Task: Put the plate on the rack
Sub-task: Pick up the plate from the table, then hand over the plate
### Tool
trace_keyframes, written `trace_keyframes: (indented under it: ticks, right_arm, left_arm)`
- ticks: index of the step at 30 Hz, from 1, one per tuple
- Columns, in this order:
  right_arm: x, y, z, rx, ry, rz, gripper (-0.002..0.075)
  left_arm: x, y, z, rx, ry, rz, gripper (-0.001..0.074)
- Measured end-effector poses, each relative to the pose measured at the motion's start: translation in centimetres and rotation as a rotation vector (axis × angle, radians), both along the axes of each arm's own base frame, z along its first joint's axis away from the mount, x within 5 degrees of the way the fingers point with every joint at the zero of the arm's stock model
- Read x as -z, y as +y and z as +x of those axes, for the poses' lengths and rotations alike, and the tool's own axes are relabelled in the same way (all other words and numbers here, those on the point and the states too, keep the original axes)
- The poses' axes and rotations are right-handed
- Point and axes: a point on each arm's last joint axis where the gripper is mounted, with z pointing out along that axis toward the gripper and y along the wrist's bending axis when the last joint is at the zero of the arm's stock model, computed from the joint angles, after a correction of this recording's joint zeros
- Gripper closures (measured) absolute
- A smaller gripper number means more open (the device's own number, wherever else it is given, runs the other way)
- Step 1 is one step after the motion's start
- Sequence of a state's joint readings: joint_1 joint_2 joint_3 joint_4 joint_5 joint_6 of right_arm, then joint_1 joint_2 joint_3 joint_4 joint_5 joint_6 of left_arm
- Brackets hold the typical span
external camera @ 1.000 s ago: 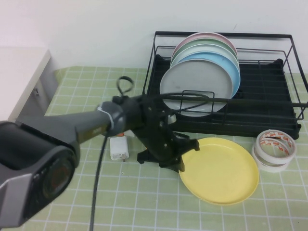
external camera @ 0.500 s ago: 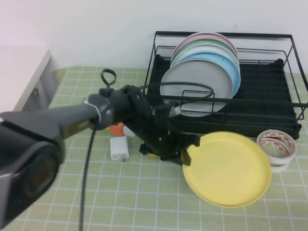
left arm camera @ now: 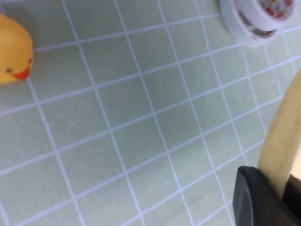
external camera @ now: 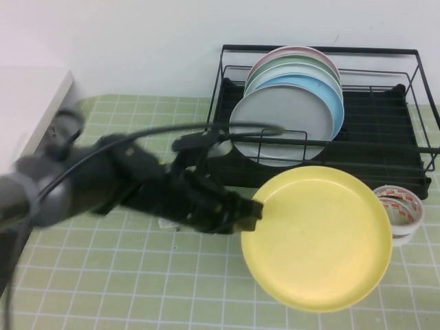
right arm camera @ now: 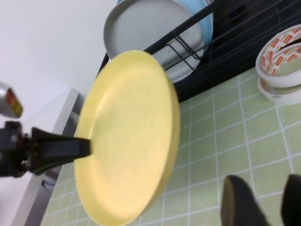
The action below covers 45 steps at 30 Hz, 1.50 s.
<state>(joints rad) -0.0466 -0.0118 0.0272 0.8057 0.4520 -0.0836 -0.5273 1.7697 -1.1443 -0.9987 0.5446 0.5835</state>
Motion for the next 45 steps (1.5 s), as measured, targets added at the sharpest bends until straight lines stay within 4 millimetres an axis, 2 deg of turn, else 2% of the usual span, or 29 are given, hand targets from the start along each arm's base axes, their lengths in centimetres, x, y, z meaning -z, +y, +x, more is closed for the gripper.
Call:
trace_keyframes:
  ticks: [3, 6, 8, 11, 16, 20, 26, 29, 32, 36, 45]
  right_arm:
    - [-0.2, 0.2, -0.1, -0.025, 0.018, -0.002, 0.0449]
    - [-0.9, 0.5, 0.2, -0.073, 0.058, -0.039, 0.0403]
    - [-1.9, 0.7, 0.6, -0.129, 0.068, -0.080, 0.0393]
    - [-4.6, 1.1, 1.8, -0.217, 0.033, -0.149, 0.0388]
    - [-8.3, 1.3, 5.8, -0.309, 0.023, -0.260, 0.0386]
    - [-9.9, 1.3, 9.7, -0.382, 0.064, -0.320, 0.0375]
    - [-11.0, 1.6, 15.6, -0.513, 0.080, -0.356, 0.0370]
    - [-11.5, 2.0, 18.0, -0.611, 0.016, -0.375, 0.0370]
    - [-11.4, 2.6, 19.7, -0.721, -0.037, -0.358, 0.0370]
    - [-10.0, 3.2, 21.3, -0.850, -0.044, -0.296, 0.0370]
    - [-5.7, 3.5, 22.7, -0.988, 0.065, -0.243, 0.0370]
  left_arm:
    - [0.0, 1.4, -1.9, -0.042, -0.048, -0.029, 0.0731]
    - [-0.2, 2.5, -3.3, -0.079, -0.114, -0.053, 0.0731]
    - [-0.3, 3.0, -4.0, -0.093, -0.147, -0.075, 0.0731]
    - [-0.4, 3.2, -4.4, -0.100, -0.177, -0.110, 0.0731]
    - [-0.8, 2.9, -4.5, -0.061, -0.214, -0.157, 0.0731]
    - [-0.8, 2.8, -4.6, -0.026, -0.241, -0.153, 0.0731]
    - [-0.8, 2.8, -4.6, -0.013, -0.257, -0.146, 0.0731]
    - [-0.8, 2.8, -4.6, -0.013, -0.264, -0.140, 0.0731]
    - [-0.8, 2.8, -4.6, -0.008, -0.272, -0.135, 0.0731]
    - [-0.7, 2.9, -4.5, -0.012, -0.283, -0.121, 0.0731]
    - [-0.7, 3.0, -4.4, -0.008, -0.308, -0.100, 0.0731]
